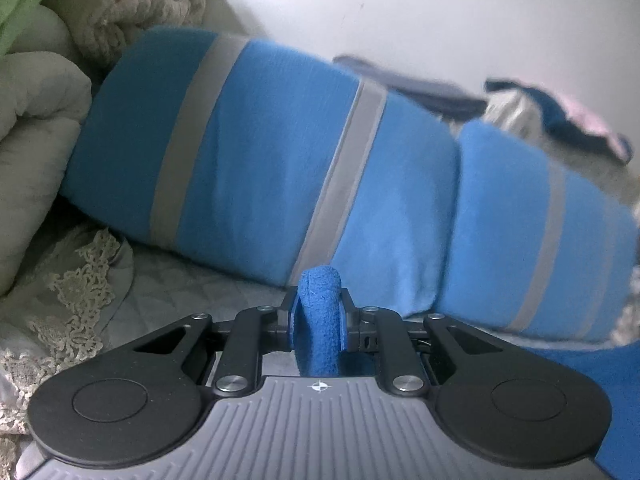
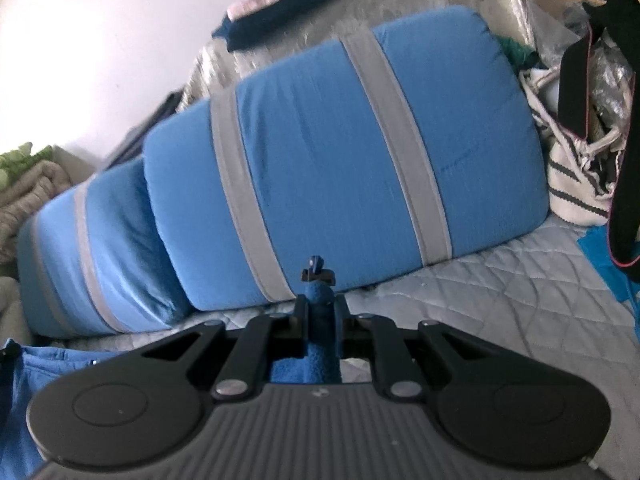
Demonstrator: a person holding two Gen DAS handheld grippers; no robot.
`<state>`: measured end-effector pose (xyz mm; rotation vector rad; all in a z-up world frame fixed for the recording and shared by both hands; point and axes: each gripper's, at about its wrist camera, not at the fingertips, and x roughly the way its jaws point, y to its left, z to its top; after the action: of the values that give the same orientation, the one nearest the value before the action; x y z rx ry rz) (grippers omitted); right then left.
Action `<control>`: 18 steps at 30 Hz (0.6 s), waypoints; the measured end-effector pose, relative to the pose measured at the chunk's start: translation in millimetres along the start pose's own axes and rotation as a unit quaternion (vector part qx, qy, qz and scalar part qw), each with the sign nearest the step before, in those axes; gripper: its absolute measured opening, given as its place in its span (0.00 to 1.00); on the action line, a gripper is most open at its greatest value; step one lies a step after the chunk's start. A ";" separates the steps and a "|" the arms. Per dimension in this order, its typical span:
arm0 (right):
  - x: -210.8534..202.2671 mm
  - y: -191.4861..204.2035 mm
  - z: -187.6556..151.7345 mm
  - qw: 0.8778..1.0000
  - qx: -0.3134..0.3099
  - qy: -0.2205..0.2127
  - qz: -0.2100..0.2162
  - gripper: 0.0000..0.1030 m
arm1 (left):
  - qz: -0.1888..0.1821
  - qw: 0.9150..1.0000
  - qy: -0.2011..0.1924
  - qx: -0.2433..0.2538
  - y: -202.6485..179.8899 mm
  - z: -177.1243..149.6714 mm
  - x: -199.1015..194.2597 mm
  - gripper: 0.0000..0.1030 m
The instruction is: Fold clothes
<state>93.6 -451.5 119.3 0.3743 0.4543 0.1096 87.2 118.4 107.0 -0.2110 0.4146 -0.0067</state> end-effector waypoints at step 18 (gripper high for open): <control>81.9 -4.6 -12.0 0.995 -0.033 0.064 -0.066 0.12 | 0.045 0.994 0.099 0.000 13.7 -21.9 83.2 0.18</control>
<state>161.6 -436.6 74.2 0.2720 0.5987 0.0207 154.1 123.3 51.5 -0.1921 0.6216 0.0610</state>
